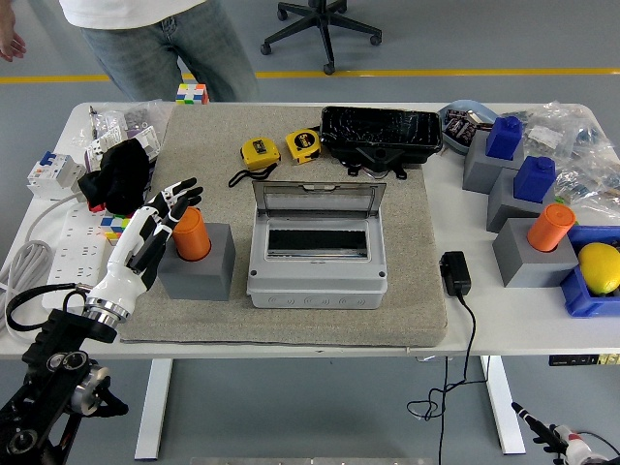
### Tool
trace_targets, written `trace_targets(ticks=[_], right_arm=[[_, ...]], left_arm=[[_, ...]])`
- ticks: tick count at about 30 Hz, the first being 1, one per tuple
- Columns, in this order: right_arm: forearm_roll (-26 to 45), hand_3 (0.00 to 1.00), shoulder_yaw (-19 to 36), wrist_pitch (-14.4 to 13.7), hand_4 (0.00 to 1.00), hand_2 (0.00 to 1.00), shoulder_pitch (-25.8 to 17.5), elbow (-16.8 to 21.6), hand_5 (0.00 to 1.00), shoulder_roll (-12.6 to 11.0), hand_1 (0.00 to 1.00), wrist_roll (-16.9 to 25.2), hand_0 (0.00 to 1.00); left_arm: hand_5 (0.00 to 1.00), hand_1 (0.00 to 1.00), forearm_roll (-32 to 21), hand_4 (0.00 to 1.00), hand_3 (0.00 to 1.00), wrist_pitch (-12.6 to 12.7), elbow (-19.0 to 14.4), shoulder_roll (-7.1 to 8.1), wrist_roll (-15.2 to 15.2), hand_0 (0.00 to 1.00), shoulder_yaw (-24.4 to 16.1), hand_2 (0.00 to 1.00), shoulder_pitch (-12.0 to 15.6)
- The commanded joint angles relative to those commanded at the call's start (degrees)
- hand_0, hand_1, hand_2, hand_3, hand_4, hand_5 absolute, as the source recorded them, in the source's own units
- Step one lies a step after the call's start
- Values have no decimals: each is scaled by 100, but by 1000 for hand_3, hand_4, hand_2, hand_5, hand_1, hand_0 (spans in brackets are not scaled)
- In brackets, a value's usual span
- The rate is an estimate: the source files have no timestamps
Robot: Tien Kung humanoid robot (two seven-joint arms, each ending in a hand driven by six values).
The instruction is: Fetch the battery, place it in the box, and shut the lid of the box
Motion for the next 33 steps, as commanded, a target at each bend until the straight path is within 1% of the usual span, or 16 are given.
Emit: trace_targets(ticks=[2, 3, 8, 9, 14, 15, 20, 21, 26, 27, 32, 33], right_arm=[[-8, 871, 6, 0, 998, 829, -2, -2, 998, 1, 888, 0, 906], [-9, 870, 8, 0, 998, 829, -1, -3, 998, 1, 888, 0, 906], [-12, 870, 18, 1, 998, 829, 2, -3, 998, 2, 888, 0, 906], [-10, 870, 18, 1, 998, 829, 3, -1, 998, 3, 888, 1, 905], [-9, 870, 15, 1, 998, 829, 1, 1, 998, 7, 888, 1, 905], [-9, 869, 15, 1, 998, 829, 1, 1, 998, 7, 888, 1, 906], [-14, 869, 24, 1, 998, 829, 13, 4, 998, 4, 888, 0, 906], [-12, 869, 22, 2, 998, 829, 13, 4, 998, 3, 888, 0, 905], [-14, 869, 26, 3, 998, 829, 10, 2, 998, -1, 888, -2, 905], [-13, 869, 25, 3, 998, 829, 10, 3, 998, 0, 889, -2, 905], [0, 869, 3, 1, 998, 829, 9, 8, 998, 2, 889, -4, 905], [3, 869, -3, 1, 998, 829, 10, 9, 998, 3, 888, -5, 905]], left_arm=[[706, 880, 18, 998, 858, 15, 12, -3, -4, 829, 17, 857, -11], [631, 872, 22, 998, 858, 31, 20, -7, -7, 817, 19, 850, -19], [631, 872, 13, 998, 858, 93, 45, -12, -31, 817, 36, 850, -43], [596, 854, 17, 998, 854, 101, 48, -11, -34, 786, 37, 831, -46], [596, 854, 65, 998, 854, 161, 59, -30, -47, 786, 38, 831, -53], [513, 821, 86, 998, 834, 175, 59, -33, -47, 751, 40, 796, -52], [513, 821, 215, 998, 834, 257, 51, -35, -38, 751, 50, 796, -62], [332, 801, 233, 998, 793, 274, 50, -35, -37, 729, 55, 764, -63], [332, 801, 308, 998, 793, 396, 85, -55, -45, 729, 100, 764, -82], [236, 741, 319, 998, 735, 416, 99, -61, -44, 693, 108, 683, -87], [236, 741, 405, 998, 735, 514, 169, -90, -26, 693, 149, 683, -124], [165, 704, 416, 998, 675, 528, 179, -94, -22, 658, 155, 619, -131]])
